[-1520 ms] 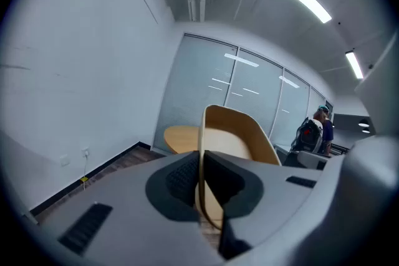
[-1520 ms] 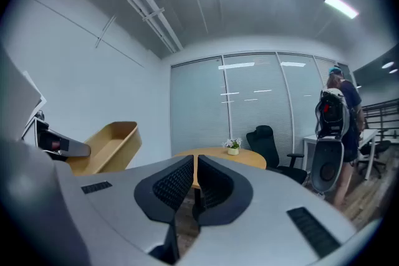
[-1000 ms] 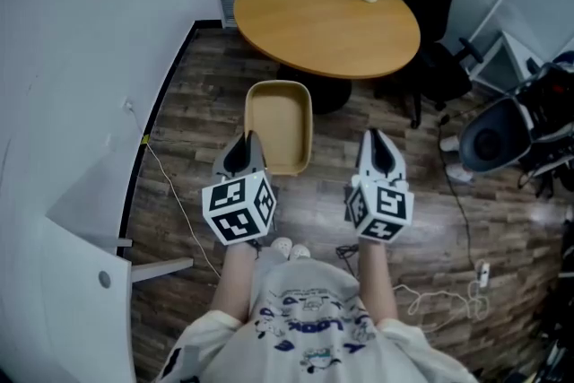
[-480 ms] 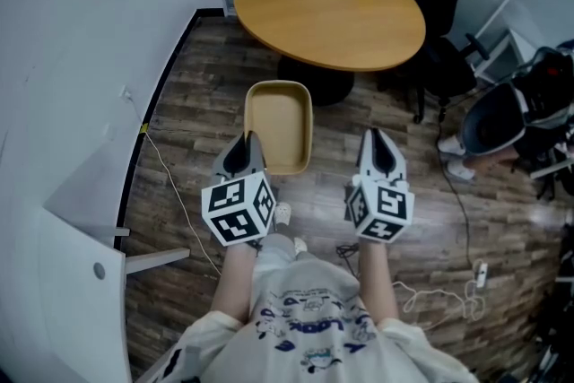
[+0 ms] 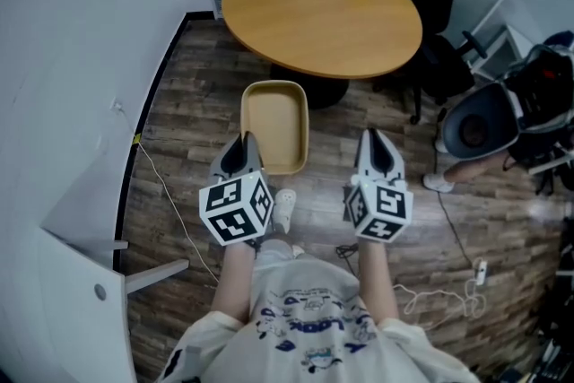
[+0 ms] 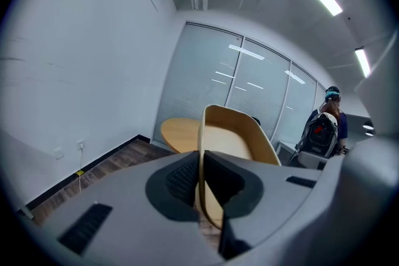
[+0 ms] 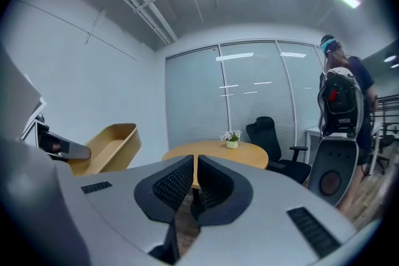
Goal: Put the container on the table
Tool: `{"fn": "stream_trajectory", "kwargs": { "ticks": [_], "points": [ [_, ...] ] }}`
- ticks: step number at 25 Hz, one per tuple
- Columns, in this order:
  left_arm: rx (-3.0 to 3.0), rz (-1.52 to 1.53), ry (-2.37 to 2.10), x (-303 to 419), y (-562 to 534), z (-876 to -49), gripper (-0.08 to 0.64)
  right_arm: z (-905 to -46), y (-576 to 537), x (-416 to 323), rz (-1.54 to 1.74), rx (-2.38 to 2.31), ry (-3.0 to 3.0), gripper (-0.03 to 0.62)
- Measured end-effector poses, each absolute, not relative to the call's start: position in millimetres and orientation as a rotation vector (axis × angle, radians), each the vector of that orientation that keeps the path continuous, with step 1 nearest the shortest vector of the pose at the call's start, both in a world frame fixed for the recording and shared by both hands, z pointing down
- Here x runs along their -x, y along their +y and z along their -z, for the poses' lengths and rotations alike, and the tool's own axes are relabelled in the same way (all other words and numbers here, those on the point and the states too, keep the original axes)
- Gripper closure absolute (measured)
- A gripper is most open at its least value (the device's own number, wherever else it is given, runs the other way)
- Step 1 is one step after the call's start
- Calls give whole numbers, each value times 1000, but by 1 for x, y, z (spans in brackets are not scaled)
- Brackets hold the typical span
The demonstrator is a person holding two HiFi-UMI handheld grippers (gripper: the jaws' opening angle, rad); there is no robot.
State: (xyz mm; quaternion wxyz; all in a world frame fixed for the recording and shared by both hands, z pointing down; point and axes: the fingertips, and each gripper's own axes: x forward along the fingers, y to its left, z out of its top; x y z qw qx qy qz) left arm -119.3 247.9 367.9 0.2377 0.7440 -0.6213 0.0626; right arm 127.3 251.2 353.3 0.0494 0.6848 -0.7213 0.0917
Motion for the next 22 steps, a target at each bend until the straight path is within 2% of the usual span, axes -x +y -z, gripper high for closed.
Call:
{"fn": "stream_trajectory", "kwargs": {
  "ticks": [22],
  "points": [
    [-2111,-154,-1622,129,44,-356,541,-339,56,-112,-266,-2160,-2161,571]
  ]
}}
